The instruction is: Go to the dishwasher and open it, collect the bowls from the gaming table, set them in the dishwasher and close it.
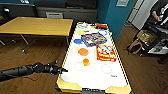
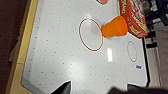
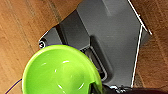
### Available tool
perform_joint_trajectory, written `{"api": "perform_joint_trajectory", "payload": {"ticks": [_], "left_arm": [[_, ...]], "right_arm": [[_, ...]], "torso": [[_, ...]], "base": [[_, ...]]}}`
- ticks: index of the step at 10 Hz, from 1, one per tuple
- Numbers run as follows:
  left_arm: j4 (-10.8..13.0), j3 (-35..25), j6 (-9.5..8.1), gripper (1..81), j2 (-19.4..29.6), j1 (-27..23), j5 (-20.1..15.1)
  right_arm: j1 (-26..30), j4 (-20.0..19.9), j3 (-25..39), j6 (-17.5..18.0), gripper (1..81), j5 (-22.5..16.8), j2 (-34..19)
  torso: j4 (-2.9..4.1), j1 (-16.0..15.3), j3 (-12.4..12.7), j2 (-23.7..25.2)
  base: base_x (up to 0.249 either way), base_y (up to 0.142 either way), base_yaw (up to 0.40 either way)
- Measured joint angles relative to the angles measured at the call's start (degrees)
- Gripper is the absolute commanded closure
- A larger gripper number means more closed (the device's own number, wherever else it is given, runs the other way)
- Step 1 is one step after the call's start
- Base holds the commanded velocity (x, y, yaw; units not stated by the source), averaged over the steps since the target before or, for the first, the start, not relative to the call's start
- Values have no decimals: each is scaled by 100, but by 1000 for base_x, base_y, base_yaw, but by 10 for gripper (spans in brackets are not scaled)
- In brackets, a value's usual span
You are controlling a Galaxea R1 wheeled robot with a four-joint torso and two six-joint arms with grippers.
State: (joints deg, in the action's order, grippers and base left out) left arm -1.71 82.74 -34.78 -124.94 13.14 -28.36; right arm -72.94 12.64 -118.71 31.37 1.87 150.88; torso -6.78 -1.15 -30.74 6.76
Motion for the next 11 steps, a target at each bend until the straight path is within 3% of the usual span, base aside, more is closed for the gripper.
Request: {"api": "perform_joint_trajectory", "payload": {"ticks": [1, 4, 8, 11], "left_arm": [[26, 207, -227, 10, -67, -59, -20], [66, 792, -581, 10, -161, -339, 77], [96, 1440, -708, 10, -830, -945, 72], [157, 1737, -719, 10, -1312, -1042, -72]], "right_arm": [[20, 0, -45, 2, 811, -38, 24], [133, 0, -227, 7, 811, -191, 193], [194, -2, -375, 7, 811, -344, 306], [199, -2, -386, 9, 811, -344, 334]], "torso": [[0, 0, -2, 0], [0, 0, -2, 0], [0, -2, -5, -4], [0, -4, -6, -4]], "base": [[0, 0, 0], [0, 0, 0], [0, 0, 0], [0, 0, 0]]}}
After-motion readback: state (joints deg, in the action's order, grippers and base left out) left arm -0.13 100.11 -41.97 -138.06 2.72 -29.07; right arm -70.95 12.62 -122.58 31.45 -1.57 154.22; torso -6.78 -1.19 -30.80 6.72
